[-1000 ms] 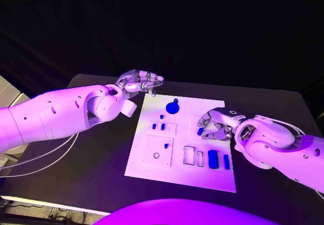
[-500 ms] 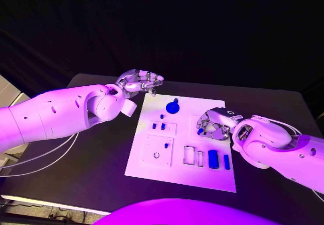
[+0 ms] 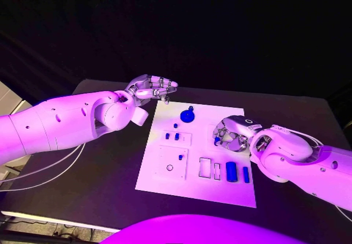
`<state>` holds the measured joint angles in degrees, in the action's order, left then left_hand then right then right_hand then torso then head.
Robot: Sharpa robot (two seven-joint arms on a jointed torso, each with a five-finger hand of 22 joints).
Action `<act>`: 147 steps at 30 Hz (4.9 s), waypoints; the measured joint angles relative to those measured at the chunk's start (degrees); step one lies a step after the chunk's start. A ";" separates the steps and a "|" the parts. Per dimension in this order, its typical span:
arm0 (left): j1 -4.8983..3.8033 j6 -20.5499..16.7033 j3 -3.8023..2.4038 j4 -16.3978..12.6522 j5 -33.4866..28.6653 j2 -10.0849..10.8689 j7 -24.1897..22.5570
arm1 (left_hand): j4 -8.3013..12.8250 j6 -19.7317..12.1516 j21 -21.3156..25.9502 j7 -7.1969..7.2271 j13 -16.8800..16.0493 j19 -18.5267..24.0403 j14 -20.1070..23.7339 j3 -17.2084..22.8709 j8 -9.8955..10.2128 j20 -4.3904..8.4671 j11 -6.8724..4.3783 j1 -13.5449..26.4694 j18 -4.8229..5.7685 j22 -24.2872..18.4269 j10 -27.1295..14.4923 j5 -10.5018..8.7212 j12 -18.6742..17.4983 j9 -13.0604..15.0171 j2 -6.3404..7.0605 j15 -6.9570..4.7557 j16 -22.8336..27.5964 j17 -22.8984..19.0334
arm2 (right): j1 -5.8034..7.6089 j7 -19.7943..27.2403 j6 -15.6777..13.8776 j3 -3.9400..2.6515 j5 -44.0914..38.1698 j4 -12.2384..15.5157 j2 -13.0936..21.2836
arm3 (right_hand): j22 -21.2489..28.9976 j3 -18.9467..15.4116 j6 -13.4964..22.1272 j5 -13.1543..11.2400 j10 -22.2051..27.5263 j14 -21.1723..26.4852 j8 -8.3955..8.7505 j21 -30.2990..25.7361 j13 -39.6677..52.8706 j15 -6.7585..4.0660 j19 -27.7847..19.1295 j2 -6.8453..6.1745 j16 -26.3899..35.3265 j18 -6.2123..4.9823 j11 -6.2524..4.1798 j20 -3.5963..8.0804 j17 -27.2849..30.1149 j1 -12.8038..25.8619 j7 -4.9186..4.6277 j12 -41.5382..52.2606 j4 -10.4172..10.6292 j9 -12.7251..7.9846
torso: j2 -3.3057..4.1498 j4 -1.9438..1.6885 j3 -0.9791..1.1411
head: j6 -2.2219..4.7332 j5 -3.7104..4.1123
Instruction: Assemble the parts on the task board
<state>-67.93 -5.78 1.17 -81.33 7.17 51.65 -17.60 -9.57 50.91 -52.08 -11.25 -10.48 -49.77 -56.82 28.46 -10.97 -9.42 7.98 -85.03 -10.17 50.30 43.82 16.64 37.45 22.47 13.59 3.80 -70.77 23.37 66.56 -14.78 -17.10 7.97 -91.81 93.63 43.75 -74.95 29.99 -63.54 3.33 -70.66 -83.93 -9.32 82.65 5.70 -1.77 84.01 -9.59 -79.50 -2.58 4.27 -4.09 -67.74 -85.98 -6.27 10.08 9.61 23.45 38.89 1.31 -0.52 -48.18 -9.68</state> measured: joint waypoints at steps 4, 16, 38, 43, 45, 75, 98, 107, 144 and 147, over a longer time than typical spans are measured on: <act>0.00 0.04 0.00 0.07 -0.01 0.00 0.06 | 0.00 0.00 0.00 0.00 0.00 0.00 0.00 0.00 0.00 0.00 0.00 0.00 0.00 0.00 0.00 0.00 0.00 0.00 0.00 0.00 0.00 0.00 | -0.12 -0.49 -0.67 0.09 -0.45 0.34 0.21 | 0.00 1.57 0.00 0.01 -0.30 0.00 -0.02 0.16 0.41 0.00 0.00 0.16 0.00 0.24 0.25 0.00 0.00 1.24 0.00 -0.67 -1.58 0.00 | 0.00 0.00 0.00 | -0.03 0.01; 0.00 0.13 0.01 0.38 -0.03 -0.13 0.16 | 0.00 0.00 0.26 0.00 -0.01 -0.20 -0.21 0.00 0.00 0.20 0.00 0.00 0.00 -0.05 0.00 0.00 0.00 0.00 0.00 0.21 0.00 0.01 | 0.93 -0.87 -5.47 -0.54 -0.30 3.52 2.25 | 0.01 3.61 0.26 0.02 -3.18 -0.01 -0.22 0.40 1.21 0.02 0.00 0.08 0.00 0.86 -1.60 0.00 -0.07 3.67 0.38 -1.45 -3.63 -0.10 | -0.04 -0.01 -0.02 | -0.05 0.05; 0.18 0.29 0.04 0.95 -0.19 -0.96 0.15 | 0.00 0.00 0.26 0.00 0.05 -0.20 -0.21 0.00 0.00 0.20 0.00 0.00 0.00 -0.04 0.01 0.00 0.00 0.00 0.00 0.21 0.00 0.01 | -2.34 1.91 -10.26 -0.38 3.89 9.05 -5.78 | 0.03 3.92 0.52 -0.02 -3.68 -0.01 -1.13 0.39 1.24 0.02 0.00 -0.15 0.01 0.87 -1.92 -0.01 0.20 3.91 0.60 -1.67 -3.94 -0.08 | -0.02 0.01 0.03 | -0.20 -1.59; 0.20 0.35 0.05 0.99 -0.27 -1.25 0.14 | 0.00 0.00 0.26 0.00 0.04 -0.20 -0.21 0.00 0.00 0.20 0.00 0.00 0.00 -0.04 0.01 0.00 0.00 0.00 0.00 0.21 0.00 0.01 | -3.67 2.74 -10.04 0.02 3.90 8.46 -8.48 | 0.03 4.15 0.52 -0.04 -3.69 -0.01 -1.24 0.39 1.35 0.02 0.00 -0.08 0.01 0.87 -1.92 -0.01 0.29 4.30 0.58 -1.67 -4.18 -0.08 | 0.03 -0.05 -0.01 | -0.35 -2.13; 0.20 0.38 0.06 1.00 -0.32 -1.35 0.14 | 0.00 0.00 0.26 0.00 0.04 -0.20 -0.21 0.00 0.00 0.20 0.01 0.00 0.00 -0.04 0.01 0.00 0.00 0.00 0.00 0.21 0.00 0.01 | -4.22 2.97 -9.79 0.24 3.90 7.93 -9.32 | 0.03 4.15 0.52 -0.04 -3.69 -0.01 -1.24 0.32 1.42 0.02 0.00 -0.09 0.01 0.87 -1.91 -0.01 0.30 4.42 0.57 -1.85 -4.19 -0.08 | 0.03 -0.05 -0.04 | -0.44 -2.28; 0.22 0.69 0.09 0.98 -0.52 -1.37 0.20 | 0.24 0.00 0.26 0.00 0.08 -0.20 -0.21 0.24 0.00 0.20 0.01 0.00 0.00 -0.10 0.01 0.00 0.00 0.00 0.00 0.21 0.00 -0.04 | -5.46 0.59 -2.54 1.21 -0.05 4.61 -11.83 | 0.00 4.47 0.70 -0.21 -3.77 -0.01 -1.36 0.18 1.42 0.02 -0.01 -0.40 0.01 0.86 -1.80 -0.02 0.38 5.02 0.39 -1.96 -4.64 -0.08 | 0.01 0.00 -0.04 | -1.33 -2.90; 0.22 0.75 0.09 1.00 -0.55 -1.39 0.28 | 0.24 0.00 0.26 0.00 0.12 -0.20 -0.21 0.24 -0.21 0.20 0.22 0.00 0.00 -0.14 -0.20 0.00 0.00 0.00 0.00 0.21 0.00 -0.03 | -5.75 -0.76 -0.73 1.55 -2.51 3.92 -13.24 | 0.01 4.04 2.21 -0.09 -2.76 0.00 -2.54 -0.23 1.83 0.02 -0.01 -1.91 0.01 0.87 -1.33 -0.02 0.87 8.83 -0.40 -3.77 -4.85 4.39 | 0.00 0.04 -0.02 | -1.35 -2.94; 0.22 0.78 0.09 1.01 -0.56 -1.39 0.31 | 0.24 0.00 0.26 0.00 0.12 -0.41 -0.21 0.24 -0.21 -0.01 0.22 0.30 0.00 -0.14 -0.20 0.00 0.00 0.06 -0.31 0.21 0.00 -0.03 | -5.98 -0.56 -1.02 1.86 -2.47 3.32 -13.82 | 0.02 1.88 5.92 0.14 2.23 -0.09 0.61 -3.58 1.39 0.96 0.02 -4.79 0.33 0.86 0.05 -0.69 2.02 12.84 -1.38 -5.95 -3.52 4.33 | -0.01 0.01 -0.04 | -1.30 -2.73; 0.29 0.83 0.66 0.42 -0.85 -0.38 -0.20 | 0.24 0.00 0.72 0.00 0.22 -0.40 -0.21 0.24 -0.50 -0.01 0.21 0.84 0.00 -0.41 -0.62 0.00 0.27 0.13 -0.22 0.21 0.22 -0.13 | -0.63 5.41 -12.17 0.19 26.17 10.69 9.88 | 0.04 -15.68 7.78 0.19 -5.38 0.02 -6.00 2.95 52.39 -0.63 -0.01 -3.09 -2.66 0.87 -2.88 0.60 -3.55 12.15 0.47 50.12 3.80 7.37 | -0.57 0.35 -0.18 | 1.19 2.80; 0.49 0.64 0.71 -0.06 -1.00 -0.16 -0.69 | 0.24 0.00 0.95 0.00 0.22 -0.40 -0.21 0.24 -0.50 -0.01 0.21 0.84 0.00 -0.46 -0.62 0.00 0.48 0.13 -0.22 0.21 0.22 -0.13 | -0.51 4.90 -10.12 0.31 31.13 11.76 12.77 | 0.04 -19.18 8.78 0.19 -10.83 -0.11 -8.73 4.93 67.13 -0.75 -0.02 -1.89 -4.34 1.72 -3.27 0.82 -6.45 12.67 0.39 65.24 6.30 8.79 | -0.77 0.54 -0.18 | 1.41 4.02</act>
<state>-67.45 -5.13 1.89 -81.39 6.17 51.48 -18.29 -9.33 50.91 -51.13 -11.25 -10.26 -50.17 -57.02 28.70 -11.47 -9.43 8.20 -84.19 -10.17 49.84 43.20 16.64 37.93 22.60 13.36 4.01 -70.54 23.24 66.05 -9.88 -27.23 8.28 -60.69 105.39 56.52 -74.90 10.82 -54.76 3.52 -81.48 -84.03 -18.05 87.58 72.84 -2.52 83.99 -11.48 -83.84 -0.86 1.00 -3.26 -74.20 -73.31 -5.89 75.32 15.91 32.24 38.12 1.85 -0.70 -46.77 -5.67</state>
